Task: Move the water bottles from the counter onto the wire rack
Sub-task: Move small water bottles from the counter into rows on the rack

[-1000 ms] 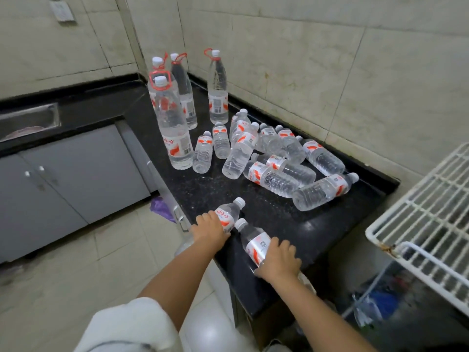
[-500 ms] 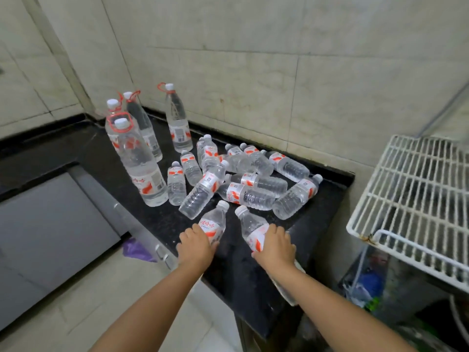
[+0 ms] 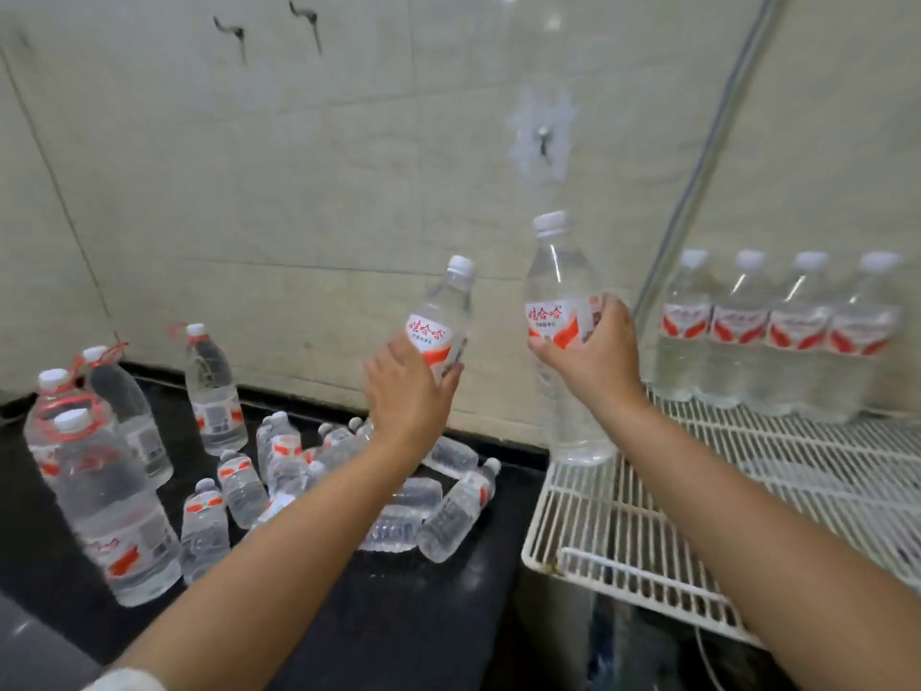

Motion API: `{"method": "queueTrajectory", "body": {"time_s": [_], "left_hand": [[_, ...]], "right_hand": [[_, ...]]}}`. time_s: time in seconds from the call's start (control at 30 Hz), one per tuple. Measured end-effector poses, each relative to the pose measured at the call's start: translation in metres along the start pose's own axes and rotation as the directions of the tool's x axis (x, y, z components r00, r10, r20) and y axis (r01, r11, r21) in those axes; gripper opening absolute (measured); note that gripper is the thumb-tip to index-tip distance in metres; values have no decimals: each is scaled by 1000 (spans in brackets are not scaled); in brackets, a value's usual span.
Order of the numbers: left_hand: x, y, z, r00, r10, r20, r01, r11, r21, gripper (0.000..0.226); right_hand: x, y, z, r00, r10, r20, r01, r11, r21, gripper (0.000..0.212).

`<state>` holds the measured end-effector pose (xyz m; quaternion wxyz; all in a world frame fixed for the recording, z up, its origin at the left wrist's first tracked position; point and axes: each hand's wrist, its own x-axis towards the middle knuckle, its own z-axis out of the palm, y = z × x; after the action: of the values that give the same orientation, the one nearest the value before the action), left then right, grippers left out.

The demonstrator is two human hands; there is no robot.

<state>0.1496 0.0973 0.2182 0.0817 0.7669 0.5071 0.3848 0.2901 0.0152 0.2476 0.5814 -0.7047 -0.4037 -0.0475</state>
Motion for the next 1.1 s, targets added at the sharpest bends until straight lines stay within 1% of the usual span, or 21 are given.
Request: {"method": "queueTrajectory", "body": {"time_s": [0.07, 0.13, 0.23, 0.37, 0.5, 0.6, 0.7, 0.77, 0.83, 0.93, 1.0, 1.07, 1.1], "left_hand": [[3, 42, 15, 997, 72, -22, -73, 996, -44, 69], [3, 74, 30, 995, 95, -30, -97, 993, -67, 71], [-14, 135, 65, 991, 133, 28, -127, 980, -155, 72], [-42, 204, 116, 982, 151, 114, -121, 964, -238, 72], [-66, 256, 160, 974, 133, 185, -81, 961, -263, 73], [-81, 281, 190, 963, 135, 233, -58, 950, -308, 80], [-89, 296, 208, 962, 123, 246, -8, 906, -422, 83], [-90, 299, 214, 965, 121, 234, 1, 885, -465, 83], [-91, 296, 217, 969, 137, 207, -22, 877, -479, 82], [-94, 289, 212, 974, 140, 181, -39, 881, -471, 82], [-92, 286, 207, 976, 135, 173, -39, 882, -470, 83], [-90, 286, 202, 974, 147, 170, -51, 882, -468, 82], [-89, 286, 200, 972, 163, 171, -69, 888, -454, 79]], "right_hand": [[10, 15, -36, 995, -9, -100, 6, 999, -31, 62], [15, 29, -58, 986, 11, -168, -19, 999, -46, 62], [20, 65, -106, 967, 52, -251, -73, 994, -75, 63], [26, 115, -161, 945, 107, -309, -156, 978, -139, 66], [36, 162, -200, 935, 152, -319, -196, 974, -110, 64], [46, 196, -218, 947, 171, -272, -199, 977, -79, 65], [59, 217, -228, 958, 212, -195, -208, 977, 43, 66], [64, 222, -234, 967, 230, -112, -221, 971, 88, 67], [65, 223, -241, 971, 238, -3, -237, 967, 98, 67], [68, 226, -257, 947, 288, 141, -310, 935, 173, 68], [71, 228, -267, 920, 326, 217, -363, 918, 160, 76], [72, 223, -271, 902, 337, 271, -374, 923, 96, 86], [73, 219, -271, 898, 336, 283, -367, 928, 61, 87]]}}
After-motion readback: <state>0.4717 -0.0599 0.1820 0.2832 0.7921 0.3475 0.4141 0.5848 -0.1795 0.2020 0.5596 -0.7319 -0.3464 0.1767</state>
